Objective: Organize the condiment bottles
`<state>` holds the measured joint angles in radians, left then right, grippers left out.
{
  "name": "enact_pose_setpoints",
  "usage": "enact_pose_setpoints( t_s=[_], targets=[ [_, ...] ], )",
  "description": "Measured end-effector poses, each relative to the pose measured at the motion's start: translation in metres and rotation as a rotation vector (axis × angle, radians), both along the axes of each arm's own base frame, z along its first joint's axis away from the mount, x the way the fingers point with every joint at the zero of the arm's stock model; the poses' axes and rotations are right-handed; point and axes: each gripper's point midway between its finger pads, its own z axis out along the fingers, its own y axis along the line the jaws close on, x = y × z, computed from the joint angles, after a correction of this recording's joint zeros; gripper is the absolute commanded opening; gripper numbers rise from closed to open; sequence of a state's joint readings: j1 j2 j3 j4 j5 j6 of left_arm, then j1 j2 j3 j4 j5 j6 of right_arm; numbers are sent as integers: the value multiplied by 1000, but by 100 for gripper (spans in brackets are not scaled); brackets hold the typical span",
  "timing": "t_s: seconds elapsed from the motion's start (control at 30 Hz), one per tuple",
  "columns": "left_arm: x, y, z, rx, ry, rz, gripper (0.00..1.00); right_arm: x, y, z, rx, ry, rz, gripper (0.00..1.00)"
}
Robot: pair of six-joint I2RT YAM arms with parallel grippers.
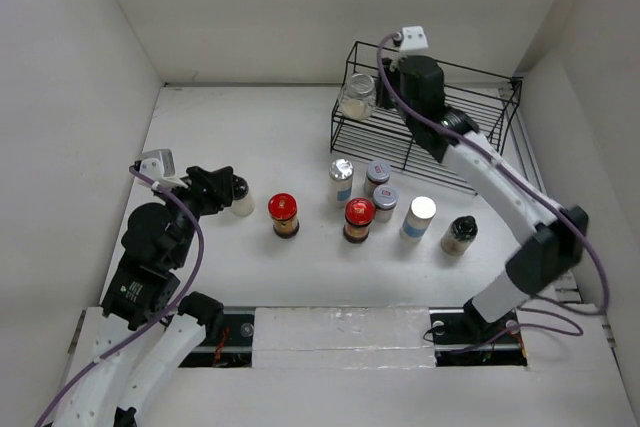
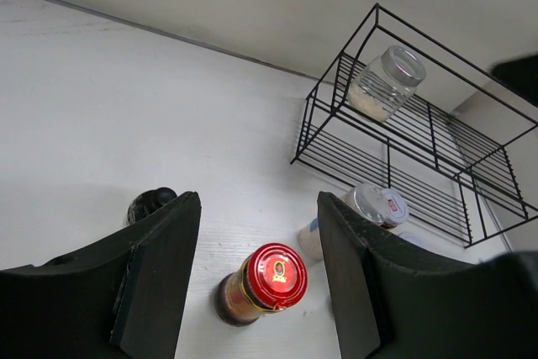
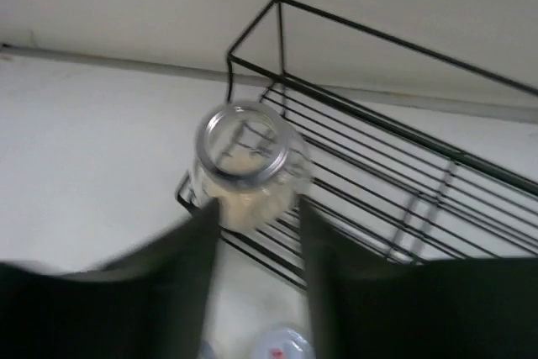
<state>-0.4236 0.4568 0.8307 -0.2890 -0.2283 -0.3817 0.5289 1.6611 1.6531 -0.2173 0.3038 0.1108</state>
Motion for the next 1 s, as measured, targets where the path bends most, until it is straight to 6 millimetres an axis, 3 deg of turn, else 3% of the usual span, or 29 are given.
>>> enact_pose_setpoints(
  t_s=[0.03, 0.1, 0.13, 0.17, 0.2, 0.27, 0.33, 0.47, 0.57, 0.7, 1.0],
  targets=[
    [0, 0, 0, 0, 1, 0, 53, -18, -10, 5, 6, -10, -13, 12],
    [0, 0, 0, 0, 1, 2, 51, -60, -28, 11, 38, -47, -27, 13],
    [1, 0, -1, 1, 3, 3, 48, -82, -36, 8, 53, -51, -29, 21],
    [1, 0, -1, 2, 5, 3, 48, -103, -41, 3, 74, -56, -30, 54],
    [2, 0, -2, 4, 8, 4, 48, -120, -47, -6, 94, -52, -34, 68],
    [3, -1, -3, 6, 14, 5, 48, -149, -58, -35, 89, -9, -42, 90],
    [5, -1, -5, 9, 21, 4, 50, -166, -67, -62, 73, 53, -65, 96],
    [8, -4, -9, 16, 38, 0, 51, -188, -80, -115, -1, 206, -120, 98],
    [8, -4, -10, 16, 41, 0, 52, -200, -90, -142, -41, 272, -154, 99],
    [8, -4, -9, 15, 38, -4, 52, -205, -101, -165, -77, 328, -201, 98],
    [3, -5, -4, 5, 20, -19, 52, -202, -113, -200, -108, 414, -274, 77]
  ],
)
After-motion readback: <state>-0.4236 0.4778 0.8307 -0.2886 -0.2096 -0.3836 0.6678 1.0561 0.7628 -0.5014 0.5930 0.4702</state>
